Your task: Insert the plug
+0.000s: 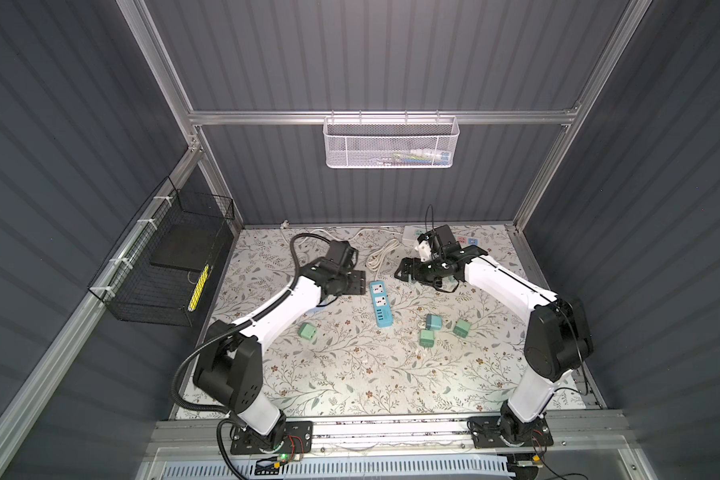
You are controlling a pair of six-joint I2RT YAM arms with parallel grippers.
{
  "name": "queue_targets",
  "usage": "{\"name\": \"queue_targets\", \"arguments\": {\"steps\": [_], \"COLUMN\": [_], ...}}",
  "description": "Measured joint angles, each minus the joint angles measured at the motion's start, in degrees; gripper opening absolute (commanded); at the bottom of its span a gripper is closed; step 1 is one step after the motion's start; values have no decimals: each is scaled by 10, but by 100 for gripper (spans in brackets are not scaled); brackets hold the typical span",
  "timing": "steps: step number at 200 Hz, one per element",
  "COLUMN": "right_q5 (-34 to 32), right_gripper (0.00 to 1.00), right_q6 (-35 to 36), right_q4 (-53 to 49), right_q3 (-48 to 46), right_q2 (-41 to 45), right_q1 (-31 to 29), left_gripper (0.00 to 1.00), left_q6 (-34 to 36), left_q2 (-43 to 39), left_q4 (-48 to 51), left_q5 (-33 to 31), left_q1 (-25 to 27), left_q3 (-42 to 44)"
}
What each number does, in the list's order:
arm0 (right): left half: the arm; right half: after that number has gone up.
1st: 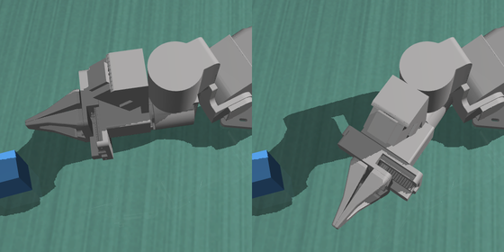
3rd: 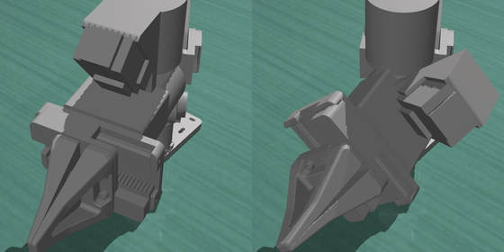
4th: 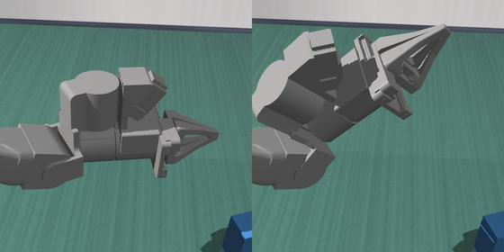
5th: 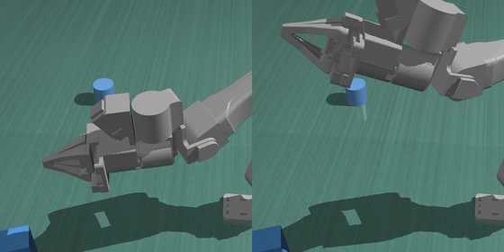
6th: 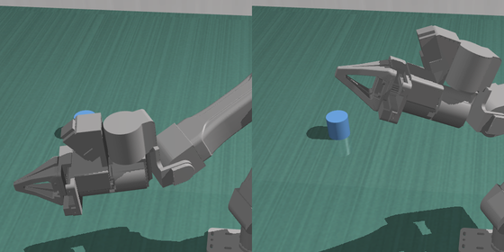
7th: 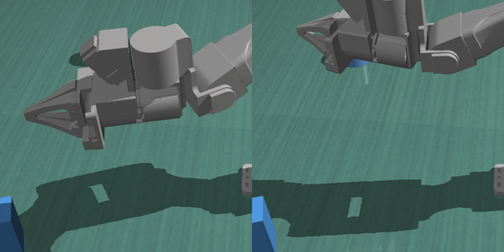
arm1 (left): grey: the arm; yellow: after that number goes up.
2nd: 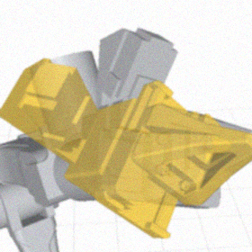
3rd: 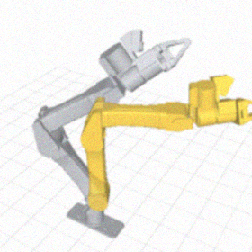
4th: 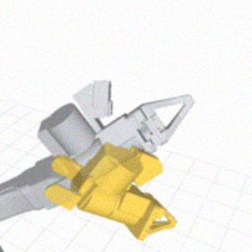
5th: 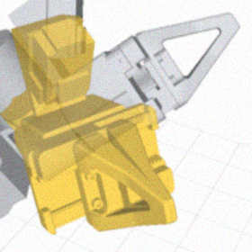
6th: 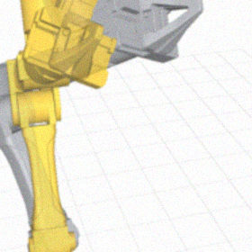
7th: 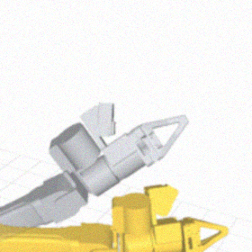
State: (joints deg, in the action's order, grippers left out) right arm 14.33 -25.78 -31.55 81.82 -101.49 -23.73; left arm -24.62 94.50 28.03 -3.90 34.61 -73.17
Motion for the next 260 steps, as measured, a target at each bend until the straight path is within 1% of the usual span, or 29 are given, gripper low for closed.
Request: {"name": "queue_targets", "arguments": {"steps": [14, 35, 49, 60, 74, 87, 99, 107, 120, 128, 141, 156, 164, 176, 189, 202, 229, 244, 260], "right_q5": [-33, -57, -65, -70, -71, -73, -77, -80, -84, -84, -85, -83, -82, -80, -74, -67, -59, -59, -59], "right_gripper": [95, 94, 94, 94, 94, 94, 94, 94, 94, 94, 94, 94, 94, 94, 93, 94, 94, 94, 94], "right_q6": [15, 31, 41, 47, 53, 55, 55, 55, 55, 55, 55, 56, 56, 57, 57, 57, 57, 58, 57], "right_q4": [-17, -28, -31, -32, -32, -32, -33, -32, -32, -30, -25, -19, -15, -10, -7, -3, 2, 1, 0], "right_q3": [0, -4, -12, -22, -42, -67, -89, -101, -113, -117, -120, -120, -120, -120, -120, -119, -118, -116, -115], "right_q2": [-1, 0, 0, 0, 6, 18, 34, 46, 65, 74, 84, 92, 94, 96, 96, 96, 96, 97, 100], "right_q1": [18, 29, 29, 29, 28, 28, 27, 27, 27, 27, 27, 27, 27, 27, 27, 27, 26, 26, 26], "left_gripper": [84, 84, 83, 81, 80, 81, 82, 84, 89, 89, 89, 90, 93, 93, 93, 93, 93, 91, 91], "left_q6": [-21, -50, -65, -73, -82, -87, -90, -93, -104, -117, -138, -166, -177, -187, -189, -184, -152, -128, -102], "left_q2": [36, 91, 116, 132, 147, 143, 118, 88, 15, -42, -127, -219, -249, -277, -280, -269, -232, -195, -156], "left_q4": [0, -4, -11, -14, -15, -18, -22, -19, -5, 8, 19, 32, 40, 54, 61, 65, 51, 34, 15], "left_q5": [-15, -36, -41, -45, -50, -60, -82, -103, -148, -173, -191, -200, -206, -208, -195, -168, -123, -101, -77], "left_q1": [40, 83, 96, 96, 94, 94, 92, 92, 90, 84, 67, 20, -4, -38, -61, -92, -136, -149, -150], "left_q3": [-12, -38, -46, -50, -51, -44, -24, -5, 34, 60, 103, 161, 189, 230, 263, 285, 288, 285, 283]}}
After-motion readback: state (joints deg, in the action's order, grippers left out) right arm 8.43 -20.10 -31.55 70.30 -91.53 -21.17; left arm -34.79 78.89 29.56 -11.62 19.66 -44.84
